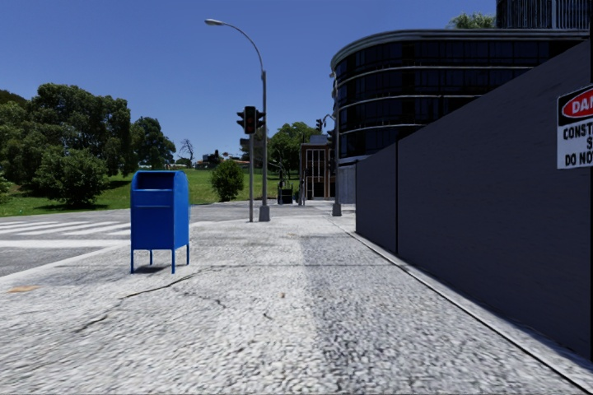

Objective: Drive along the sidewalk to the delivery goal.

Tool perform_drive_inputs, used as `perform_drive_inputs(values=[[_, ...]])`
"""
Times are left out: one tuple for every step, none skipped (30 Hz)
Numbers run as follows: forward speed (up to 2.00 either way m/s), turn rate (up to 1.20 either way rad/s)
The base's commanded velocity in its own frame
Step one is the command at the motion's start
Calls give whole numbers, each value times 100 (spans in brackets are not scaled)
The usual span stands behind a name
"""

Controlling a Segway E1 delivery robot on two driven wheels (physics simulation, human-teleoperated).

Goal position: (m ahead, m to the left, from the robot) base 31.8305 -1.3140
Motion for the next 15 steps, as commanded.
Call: perform_drive_inputs(values=[[200,0],[200,0],[200,0],[200,0],[200,0],[200,0],[200,0],[200,0],[200,0],[200,0],[200,0],[200,0],[200,0],[200,0],[200,0]])
